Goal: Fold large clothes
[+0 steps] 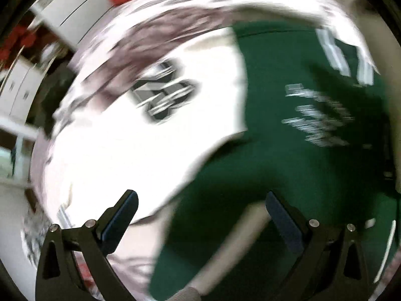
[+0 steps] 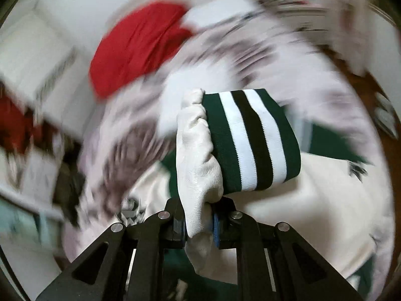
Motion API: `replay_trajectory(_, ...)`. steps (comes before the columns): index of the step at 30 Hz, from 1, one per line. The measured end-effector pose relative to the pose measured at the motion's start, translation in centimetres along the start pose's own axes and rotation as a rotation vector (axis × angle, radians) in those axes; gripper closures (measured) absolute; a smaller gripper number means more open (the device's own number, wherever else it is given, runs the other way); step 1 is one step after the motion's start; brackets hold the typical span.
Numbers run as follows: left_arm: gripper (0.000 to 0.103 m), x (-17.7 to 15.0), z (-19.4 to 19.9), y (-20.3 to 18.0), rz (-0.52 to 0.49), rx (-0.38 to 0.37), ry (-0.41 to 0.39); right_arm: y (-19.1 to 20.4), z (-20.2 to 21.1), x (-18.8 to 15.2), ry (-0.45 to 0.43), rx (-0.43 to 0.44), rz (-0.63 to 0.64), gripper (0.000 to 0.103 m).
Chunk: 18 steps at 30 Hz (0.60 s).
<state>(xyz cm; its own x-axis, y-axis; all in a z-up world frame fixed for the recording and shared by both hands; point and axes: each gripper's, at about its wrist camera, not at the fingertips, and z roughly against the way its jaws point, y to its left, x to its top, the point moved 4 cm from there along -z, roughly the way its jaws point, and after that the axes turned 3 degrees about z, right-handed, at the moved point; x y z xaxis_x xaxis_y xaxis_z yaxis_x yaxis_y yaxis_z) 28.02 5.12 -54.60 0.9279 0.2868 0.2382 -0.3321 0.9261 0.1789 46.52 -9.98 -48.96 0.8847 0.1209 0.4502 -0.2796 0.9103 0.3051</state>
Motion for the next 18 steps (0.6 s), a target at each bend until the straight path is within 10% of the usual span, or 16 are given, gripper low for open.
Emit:
replay_trajectory(5,0.0,-1.1,-2.5,6.1,0.009,0.01,0.054,3.6,-11.5,-6.9,0.349,0.051,-0.035,0.073)
replay_trajectory(10,0.0,-2.0,-2.3,7.9,0.033,-0.059,0.066,-3.4,-2.2,-10.1,0.218,0.152,-0.264,0.046)
replay_trajectory(14,0.0,-2.2,-1.8,8.0,0.037,-0.079,0.07,-12.8,4.5,-15.9,0.232,-0.131,-0.411,0.045)
replay_trajectory(18,0.0,-1.0,-0.9,6.9,0.036,-0.112,0.055,-20.5,3.4,-22.9,0.429,-0.343,-0.506,0.048)
